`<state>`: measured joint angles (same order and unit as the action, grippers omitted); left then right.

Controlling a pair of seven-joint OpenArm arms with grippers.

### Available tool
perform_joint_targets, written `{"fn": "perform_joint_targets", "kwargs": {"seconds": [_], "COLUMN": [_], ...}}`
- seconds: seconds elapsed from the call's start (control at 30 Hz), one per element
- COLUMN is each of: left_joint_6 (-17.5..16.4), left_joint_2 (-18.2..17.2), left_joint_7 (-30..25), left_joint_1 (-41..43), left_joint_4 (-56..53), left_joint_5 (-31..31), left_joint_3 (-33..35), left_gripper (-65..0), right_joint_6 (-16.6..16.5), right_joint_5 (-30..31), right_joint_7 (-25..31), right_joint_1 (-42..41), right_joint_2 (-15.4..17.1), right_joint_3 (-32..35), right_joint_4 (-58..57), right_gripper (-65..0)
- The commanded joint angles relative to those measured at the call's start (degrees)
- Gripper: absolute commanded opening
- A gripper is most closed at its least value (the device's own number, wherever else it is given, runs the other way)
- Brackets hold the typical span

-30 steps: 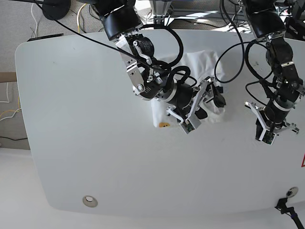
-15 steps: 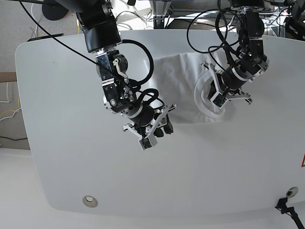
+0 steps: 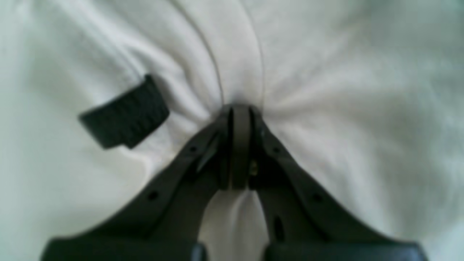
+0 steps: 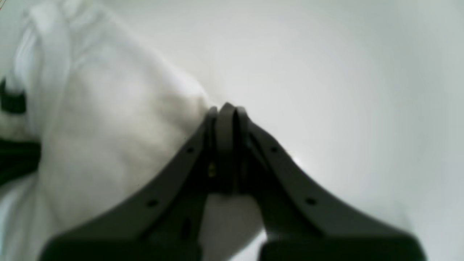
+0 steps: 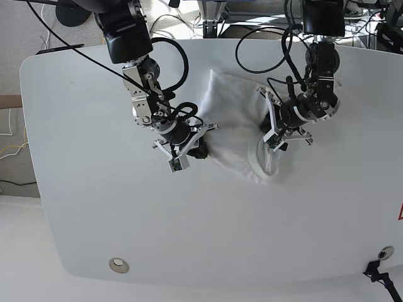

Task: Fold the T-shirt properly
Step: 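Press and square the folded bundle with both grippers, then release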

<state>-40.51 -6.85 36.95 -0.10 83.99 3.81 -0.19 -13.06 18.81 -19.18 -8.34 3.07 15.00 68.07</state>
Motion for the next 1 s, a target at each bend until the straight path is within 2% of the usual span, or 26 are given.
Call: {"fn": "perform_joint_targets", "kwargs": {"seconds": [0.0,0.17,0.3,0.43,0.53,0.67,0.77,0.87,0.97], "left_joint_6": [0.51,0.51,0.51,0.51,0.51,0.51,0.51,0.51,0.51], "left_joint_2": [-0.40,-0.14,-0.05,-0.40,-1.98,-2.42,-3.57,-4.00,-3.74], "left_joint_7": [3.53,3.36,0.72,0.90,0.98,0.98,0.90,0.72,0.72], "left_joint_1": [-1.53,-10.14,-12.78,-11.90,-7.15,-1.53,3.04,5.50,5.94], "left_joint_4": [-3.06,-11.24,-10.53,-0.78,6.87,12.41,13.38,13.11,11.71], "left_joint_5": [4.14,4.49,4.49,4.58,4.58,4.58,4.58,4.58,4.67], "left_joint_3": [-0.12,-0.12,-0.12,-0.47,-1.09,-1.35,-1.44,-1.44,-1.35], "left_gripper": [-65.0,-65.0,-65.0,-65.0,-65.0,-65.0,-65.0,-65.0,-65.0], "right_joint_6": [0.27,0.44,0.53,0.53,0.53,0.53,0.09,0.09,0.00], "right_joint_5": [0.05,-0.21,-0.21,-0.21,-0.21,-0.21,-0.21,-0.21,-0.21], "right_joint_7": [-0.47,-3.90,-4.95,-7.77,-11.63,-11.63,-11.28,-6.89,-2.67], "right_joint_1": [1.35,8.47,10.40,9.26,5.39,1.53,-2.08,-4.01,-4.54], "right_joint_2": [1.37,1.46,1.19,1.37,0.75,-2.32,-5.31,-7.07,-7.16], "right_joint_3": [-0.02,-0.10,-0.10,-0.10,0.07,0.25,0.25,0.25,0.25], "right_joint_4": [4.67,15.22,19.71,26.12,27.36,23.93,16.89,10.04,4.15], "right_gripper": [-65.0,-65.0,-65.0,-65.0,-65.0,-65.0,-65.0,-65.0,-65.0]}}
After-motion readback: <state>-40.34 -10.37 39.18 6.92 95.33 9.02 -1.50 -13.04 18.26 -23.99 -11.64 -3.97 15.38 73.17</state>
